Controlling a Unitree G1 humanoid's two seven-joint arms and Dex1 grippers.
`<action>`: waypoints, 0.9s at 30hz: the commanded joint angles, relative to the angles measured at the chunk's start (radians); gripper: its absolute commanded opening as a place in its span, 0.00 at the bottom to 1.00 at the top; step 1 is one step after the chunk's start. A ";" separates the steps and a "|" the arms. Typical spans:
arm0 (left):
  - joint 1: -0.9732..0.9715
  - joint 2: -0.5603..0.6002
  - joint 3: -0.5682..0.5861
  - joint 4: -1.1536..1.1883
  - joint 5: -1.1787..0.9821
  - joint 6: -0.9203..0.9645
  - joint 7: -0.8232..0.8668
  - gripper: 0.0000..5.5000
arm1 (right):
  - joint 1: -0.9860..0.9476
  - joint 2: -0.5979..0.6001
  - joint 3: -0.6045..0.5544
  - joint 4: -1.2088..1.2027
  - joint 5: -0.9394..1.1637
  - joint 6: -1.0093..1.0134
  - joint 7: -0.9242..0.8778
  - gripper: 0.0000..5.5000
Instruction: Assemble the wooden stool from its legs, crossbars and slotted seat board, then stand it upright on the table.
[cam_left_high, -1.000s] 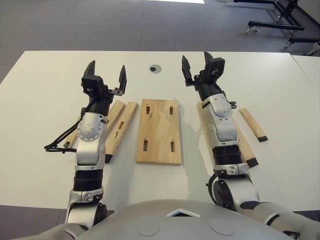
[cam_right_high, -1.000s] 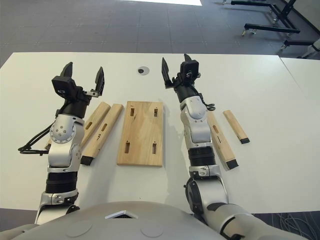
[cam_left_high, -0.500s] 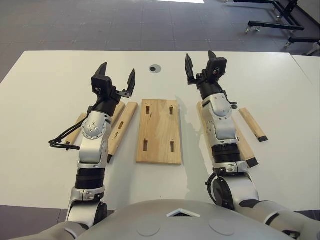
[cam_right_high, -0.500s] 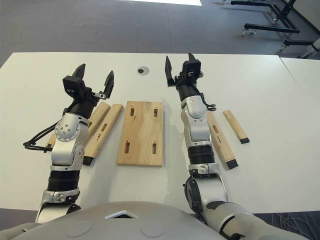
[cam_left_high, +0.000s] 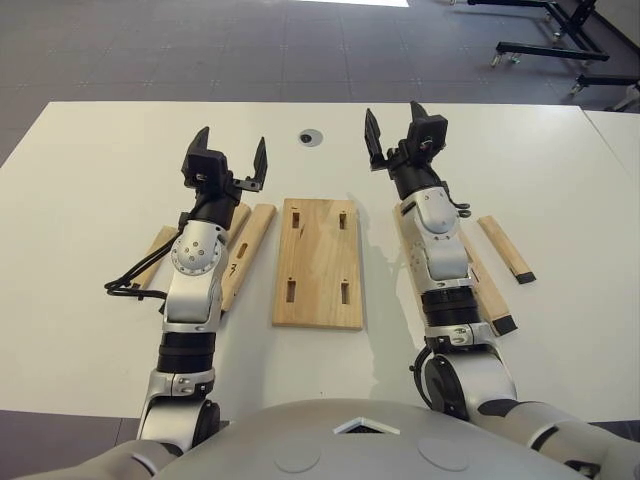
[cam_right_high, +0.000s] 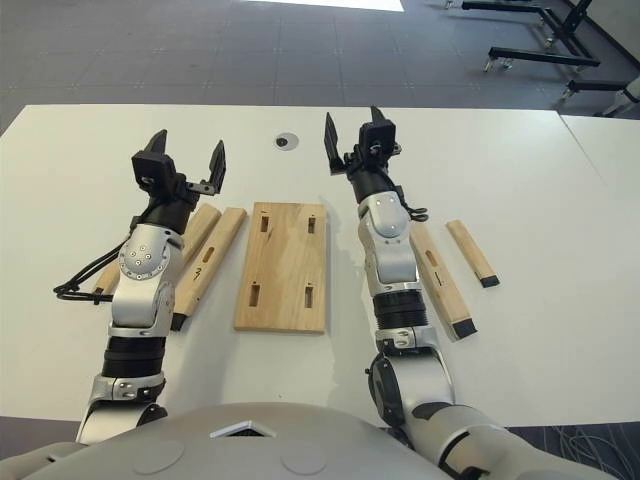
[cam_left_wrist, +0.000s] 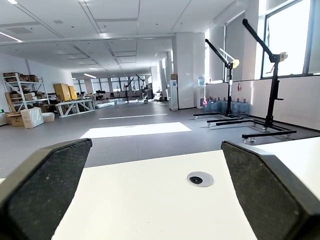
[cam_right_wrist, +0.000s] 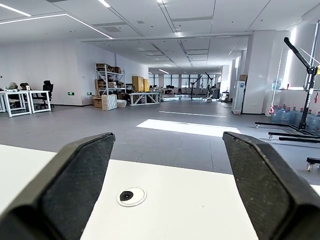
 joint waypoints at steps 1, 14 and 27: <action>-0.032 0.009 -0.003 0.023 0.041 0.003 0.026 0.86 | 0.025 0.002 -0.004 -0.066 -0.043 -0.001 -0.057 0.72; -0.042 -0.008 -0.015 0.044 -0.001 -0.134 -0.015 0.86 | 0.117 0.011 0.029 -0.157 -0.041 0.103 -0.038 0.72; 0.006 0.001 -0.033 -0.001 -0.030 -0.106 -0.060 0.86 | 0.130 -0.100 -0.103 -0.314 0.088 0.332 0.035 0.72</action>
